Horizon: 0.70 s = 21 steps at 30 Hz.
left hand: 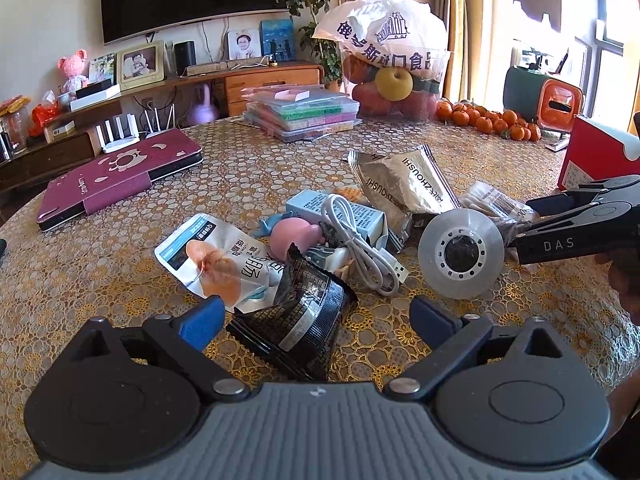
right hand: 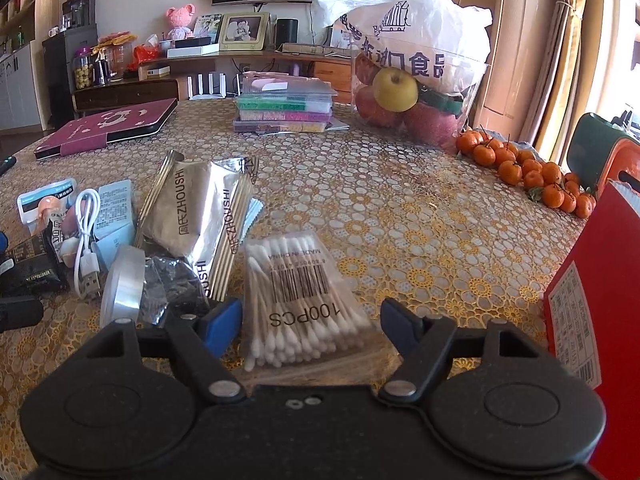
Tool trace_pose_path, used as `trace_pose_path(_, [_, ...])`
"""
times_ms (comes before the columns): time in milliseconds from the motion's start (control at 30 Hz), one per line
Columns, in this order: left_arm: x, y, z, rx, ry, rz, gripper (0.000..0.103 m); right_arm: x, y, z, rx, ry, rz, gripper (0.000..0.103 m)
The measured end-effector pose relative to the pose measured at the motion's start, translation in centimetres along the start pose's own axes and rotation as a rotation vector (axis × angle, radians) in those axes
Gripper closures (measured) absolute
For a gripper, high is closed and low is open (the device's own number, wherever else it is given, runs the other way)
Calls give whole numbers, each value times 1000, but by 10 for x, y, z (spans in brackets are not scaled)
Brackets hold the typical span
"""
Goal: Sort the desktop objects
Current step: 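Grasp the black snack bag with the left tool while the right tool grasps the cotton swab pack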
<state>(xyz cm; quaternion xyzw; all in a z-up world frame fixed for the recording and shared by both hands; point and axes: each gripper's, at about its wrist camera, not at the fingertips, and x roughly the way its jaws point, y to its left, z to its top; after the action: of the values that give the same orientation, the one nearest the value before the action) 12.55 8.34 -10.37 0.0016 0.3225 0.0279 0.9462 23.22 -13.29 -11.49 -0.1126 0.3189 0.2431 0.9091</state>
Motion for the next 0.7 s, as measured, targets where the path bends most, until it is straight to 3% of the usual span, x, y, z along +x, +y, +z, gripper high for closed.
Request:
trace_pose_path(233, [4,-1,-1,3,1,5,23,-1,1,-3,10,-2,-2,30])
trace_pose_path(333, [4,0,-2,6,5,21,27,-2,1,-3,14,-2,5,40])
trace_pose_path(700, [1,1,-4,22,7,54,49,-9,3,-4,21,-14,1,52])
